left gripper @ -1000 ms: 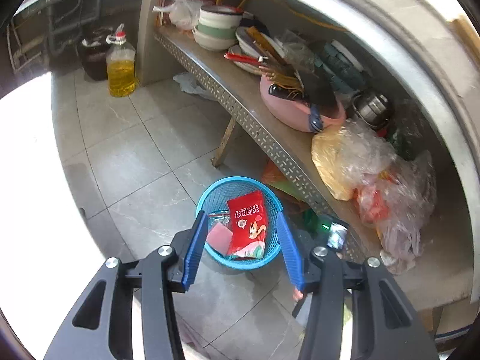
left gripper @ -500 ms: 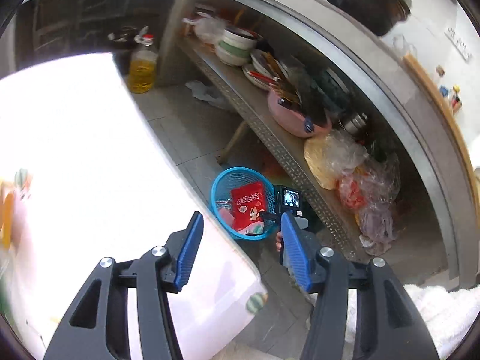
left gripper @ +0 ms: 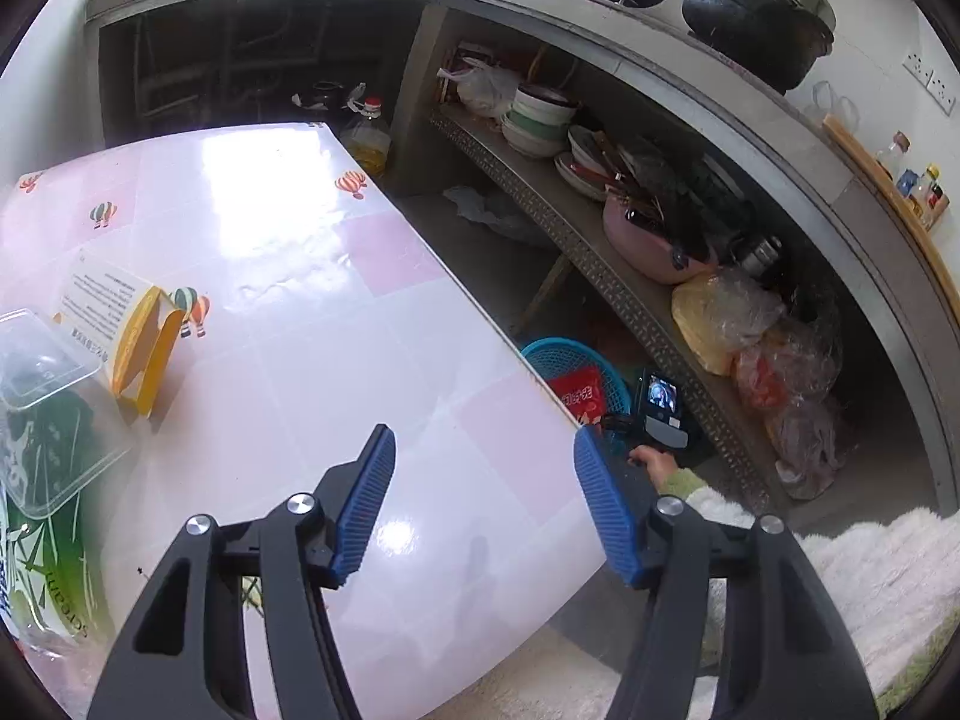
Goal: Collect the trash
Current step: 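Bring both open tools back over the table, then grasp the clear plastic box with the right tool and lift it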
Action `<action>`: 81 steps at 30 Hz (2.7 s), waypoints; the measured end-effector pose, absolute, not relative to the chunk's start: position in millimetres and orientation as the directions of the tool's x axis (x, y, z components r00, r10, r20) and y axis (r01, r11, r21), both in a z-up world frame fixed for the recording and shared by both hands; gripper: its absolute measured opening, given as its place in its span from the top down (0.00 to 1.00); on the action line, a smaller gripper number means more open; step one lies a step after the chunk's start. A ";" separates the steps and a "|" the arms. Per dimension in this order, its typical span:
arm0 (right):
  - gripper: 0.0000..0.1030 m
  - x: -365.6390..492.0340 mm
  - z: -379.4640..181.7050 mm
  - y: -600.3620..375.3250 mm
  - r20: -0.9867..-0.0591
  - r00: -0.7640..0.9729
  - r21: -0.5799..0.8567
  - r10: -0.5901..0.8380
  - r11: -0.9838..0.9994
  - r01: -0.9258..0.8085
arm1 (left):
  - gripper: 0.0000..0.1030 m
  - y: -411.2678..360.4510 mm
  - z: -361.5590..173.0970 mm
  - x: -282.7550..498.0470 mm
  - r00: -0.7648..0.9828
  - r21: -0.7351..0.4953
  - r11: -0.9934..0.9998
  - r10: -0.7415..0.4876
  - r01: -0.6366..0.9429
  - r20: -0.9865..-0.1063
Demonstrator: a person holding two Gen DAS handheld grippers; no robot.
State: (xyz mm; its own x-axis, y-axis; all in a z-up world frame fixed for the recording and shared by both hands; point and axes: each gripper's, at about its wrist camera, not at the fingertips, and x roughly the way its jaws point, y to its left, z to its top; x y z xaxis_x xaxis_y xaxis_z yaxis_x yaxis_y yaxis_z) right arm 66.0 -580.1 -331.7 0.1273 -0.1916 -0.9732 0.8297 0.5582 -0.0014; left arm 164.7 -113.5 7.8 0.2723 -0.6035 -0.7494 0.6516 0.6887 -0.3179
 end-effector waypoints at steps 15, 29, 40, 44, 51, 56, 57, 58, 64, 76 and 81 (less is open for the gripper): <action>0.93 100.2 -353.3 -564.6 -0.985 0.045 -0.072 -0.168 0.626 0.777 | 0.40 -87.0 -3.4 163.9 0.283 -0.328 0.739 -0.569 0.589 -0.772; 0.41 27.8 -180.8 -514.3 -0.877 0.360 0.062 -0.319 0.667 0.742 | 0.30 -36.2 11.6 138.7 0.363 -0.360 0.771 -0.586 0.526 -0.725; 0.22 11.5 -24.3 -381.9 -0.748 0.661 0.296 -0.050 0.867 0.400 | 0.26 48.0 13.6 101.0 0.482 -0.397 0.816 -0.571 0.419 -0.664; 0.18 29.6 -1.0 -323.4 -0.736 0.674 0.314 0.060 0.913 0.261 | 0.24 74.4 17.6 90.1 0.523 -0.425 0.820 -0.572 0.383 -0.632; 0.11 52.0 2.7 -236.1 -0.755 0.636 0.267 0.159 0.961 0.077 | 0.22 115.6 23.3 81.9 0.603 -0.436 0.844 -0.531 0.313 -0.595; 0.08 68.1 -7.6 -207.5 -0.800 0.592 0.168 0.095 0.983 0.069 | 0.22 130.8 19.1 87.9 0.641 -0.436 0.866 -0.481 0.244 -0.598; 0.08 70.1 -8.3 -204.3 -0.806 0.589 0.138 0.067 0.987 0.077 | 0.22 132.1 15.8 90.1 0.643 -0.431 0.873 -0.467 0.227 -0.607; 0.08 71.9 -7.0 -198.5 -0.806 0.590 0.123 0.052 0.989 0.081 | 0.22 132.5 12.3 93.9 0.642 -0.428 0.878 -0.457 0.214 -0.616; 0.08 92.9 11.7 -190.6 -0.758 0.641 0.165 0.120 0.986 0.012 | 0.22 134.7 1.2 117.5 0.654 -0.383 0.908 -0.394 0.168 -0.646; 0.08 186.0 50.9 -120.4 -0.651 0.534 0.382 0.539 0.841 -0.383 | 0.22 134.0 -13.2 156.2 0.651 -0.387 0.911 -0.381 0.143 -0.657; 0.08 220.8 45.8 -87.0 -0.669 0.419 0.422 0.615 0.777 -0.467 | 0.22 134.9 -14.6 165.6 0.662 -0.369 0.920 -0.360 0.134 -0.657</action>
